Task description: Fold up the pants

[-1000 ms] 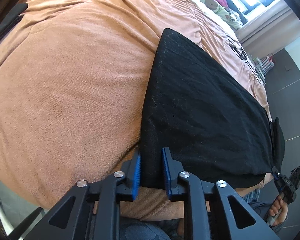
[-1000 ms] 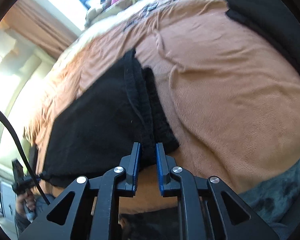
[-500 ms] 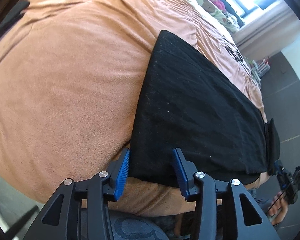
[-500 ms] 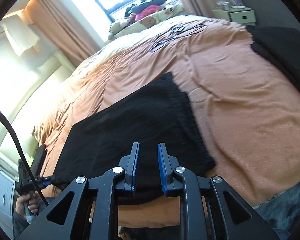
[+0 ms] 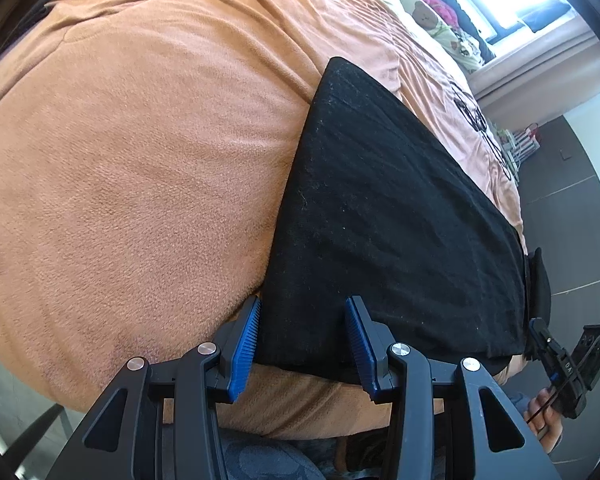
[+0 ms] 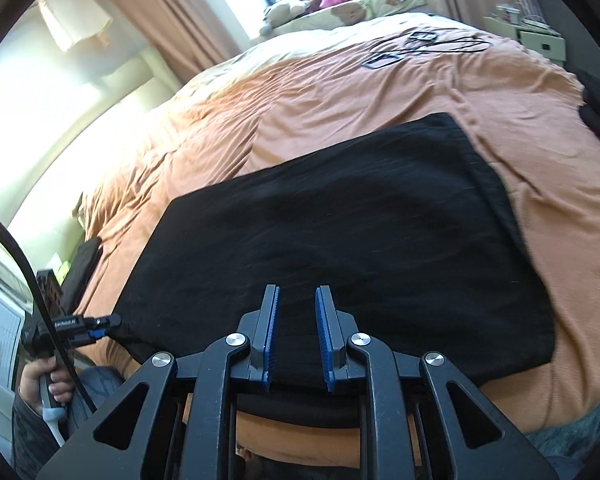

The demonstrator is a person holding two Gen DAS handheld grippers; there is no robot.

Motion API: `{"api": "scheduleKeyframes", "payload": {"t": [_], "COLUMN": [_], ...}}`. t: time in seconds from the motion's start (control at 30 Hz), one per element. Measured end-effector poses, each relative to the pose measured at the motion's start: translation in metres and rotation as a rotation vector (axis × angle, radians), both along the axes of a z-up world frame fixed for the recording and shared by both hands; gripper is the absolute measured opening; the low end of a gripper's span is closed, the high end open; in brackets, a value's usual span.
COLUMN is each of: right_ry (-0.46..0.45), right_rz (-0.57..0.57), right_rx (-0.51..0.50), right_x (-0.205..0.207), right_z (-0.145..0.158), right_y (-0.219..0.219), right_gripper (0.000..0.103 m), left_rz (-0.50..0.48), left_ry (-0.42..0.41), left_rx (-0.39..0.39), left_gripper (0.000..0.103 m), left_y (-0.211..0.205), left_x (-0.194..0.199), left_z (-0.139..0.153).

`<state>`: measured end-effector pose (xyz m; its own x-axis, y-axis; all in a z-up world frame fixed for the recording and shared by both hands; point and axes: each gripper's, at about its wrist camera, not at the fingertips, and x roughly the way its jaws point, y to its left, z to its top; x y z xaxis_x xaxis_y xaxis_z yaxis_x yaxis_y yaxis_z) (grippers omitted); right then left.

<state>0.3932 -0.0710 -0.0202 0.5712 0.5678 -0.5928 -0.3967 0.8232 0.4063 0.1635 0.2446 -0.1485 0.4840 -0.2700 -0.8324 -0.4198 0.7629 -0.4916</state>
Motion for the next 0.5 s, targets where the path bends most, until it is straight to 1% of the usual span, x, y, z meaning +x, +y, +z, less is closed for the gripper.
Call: {"api": "scheduleKeyframes", "payload": {"t": [0.1, 0.27, 0.37, 0.43, 0.5], "right_ry": [0.002, 0.002, 0.001, 0.003, 0.003], "right_rz": [0.023, 0.059, 0.084, 0.104, 0.122], "right_rx": [-0.023, -0.046, -0.06, -0.067, -0.078], "right_x": [0.006, 0.013, 0.017, 0.019, 0.021], "right_z": [-0.001, -0.003, -0.007, -0.009, -0.012], "right_y": [0.014, 0.038, 0.054, 0.065, 0.076], "right_gripper": [0.016, 0.016, 0.016, 0.016, 0.016], "left_rz": [0.0, 0.002, 0.009, 0.01, 0.007], "left_ry": [0.014, 0.013, 0.017, 0.015, 0.005], "left_rx": [-0.021, -0.068, -0.079, -0.072, -0.063], "left_gripper": [0.045, 0.044, 0.037, 0.031, 0.028], "left_y": [0.001, 0.005, 0.006, 0.005, 0.003], "left_x": [0.003, 0.002, 0.0, -0.002, -0.003], "left_z": [-0.003, -0.007, -0.008, -0.005, -0.003]}}
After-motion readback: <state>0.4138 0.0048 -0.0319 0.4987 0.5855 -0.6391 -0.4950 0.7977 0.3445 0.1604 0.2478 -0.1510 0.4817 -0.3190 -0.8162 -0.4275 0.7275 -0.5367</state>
